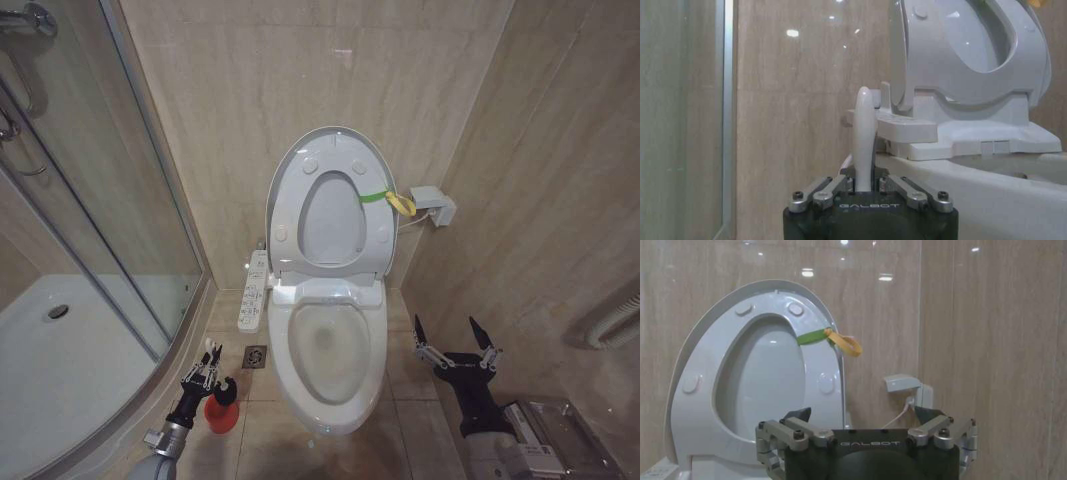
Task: Open the toilet lid, clean the toilet bowl with a toilet brush, close the toilet lid, and flush.
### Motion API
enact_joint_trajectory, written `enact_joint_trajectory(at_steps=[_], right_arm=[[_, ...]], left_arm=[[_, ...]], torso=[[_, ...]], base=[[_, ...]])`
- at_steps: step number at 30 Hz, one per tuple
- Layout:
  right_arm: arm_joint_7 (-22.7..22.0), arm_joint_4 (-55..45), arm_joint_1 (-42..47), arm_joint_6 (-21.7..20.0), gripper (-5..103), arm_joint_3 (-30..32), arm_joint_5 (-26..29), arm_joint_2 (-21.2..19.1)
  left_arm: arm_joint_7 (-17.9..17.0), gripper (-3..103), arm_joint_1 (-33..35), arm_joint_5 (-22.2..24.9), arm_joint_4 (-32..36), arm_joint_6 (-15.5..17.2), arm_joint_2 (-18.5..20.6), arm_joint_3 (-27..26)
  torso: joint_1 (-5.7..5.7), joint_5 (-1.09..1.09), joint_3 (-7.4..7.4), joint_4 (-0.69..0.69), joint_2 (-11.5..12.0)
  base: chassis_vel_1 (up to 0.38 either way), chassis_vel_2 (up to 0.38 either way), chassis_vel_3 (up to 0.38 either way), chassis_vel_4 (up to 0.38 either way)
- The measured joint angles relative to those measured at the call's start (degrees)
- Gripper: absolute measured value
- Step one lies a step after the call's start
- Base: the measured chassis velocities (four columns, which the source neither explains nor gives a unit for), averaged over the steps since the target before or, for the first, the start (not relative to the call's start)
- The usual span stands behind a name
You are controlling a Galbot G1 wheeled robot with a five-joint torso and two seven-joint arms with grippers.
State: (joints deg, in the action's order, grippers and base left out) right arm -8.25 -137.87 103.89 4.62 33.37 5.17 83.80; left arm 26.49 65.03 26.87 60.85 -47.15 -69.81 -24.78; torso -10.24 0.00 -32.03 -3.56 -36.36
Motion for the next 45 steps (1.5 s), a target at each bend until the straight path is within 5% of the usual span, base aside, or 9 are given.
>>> enact_joint_trajectory(at_steps=[33,45], right_arm=[[0.0,0.0,0.0,0.0,100,0.0,0.0,0.0],[0.0,0.0,0.0,0.0,100,0.0,0.0,0.0]], left_arm=[[0.2,16,2.8,0.9,1.5,0.0,1.1,-3.3],[1.2,16,2.1,1.4,-0.3,0.0,1.0,-3.5]], torso=[[3.29,0.00,4.70,0.00,8.0],[3.33,0.00,4.84,0.00,8.2]], base=[[0.000,0.000,0.000,0.000],[0.000,0.000,0.000,0.000]])
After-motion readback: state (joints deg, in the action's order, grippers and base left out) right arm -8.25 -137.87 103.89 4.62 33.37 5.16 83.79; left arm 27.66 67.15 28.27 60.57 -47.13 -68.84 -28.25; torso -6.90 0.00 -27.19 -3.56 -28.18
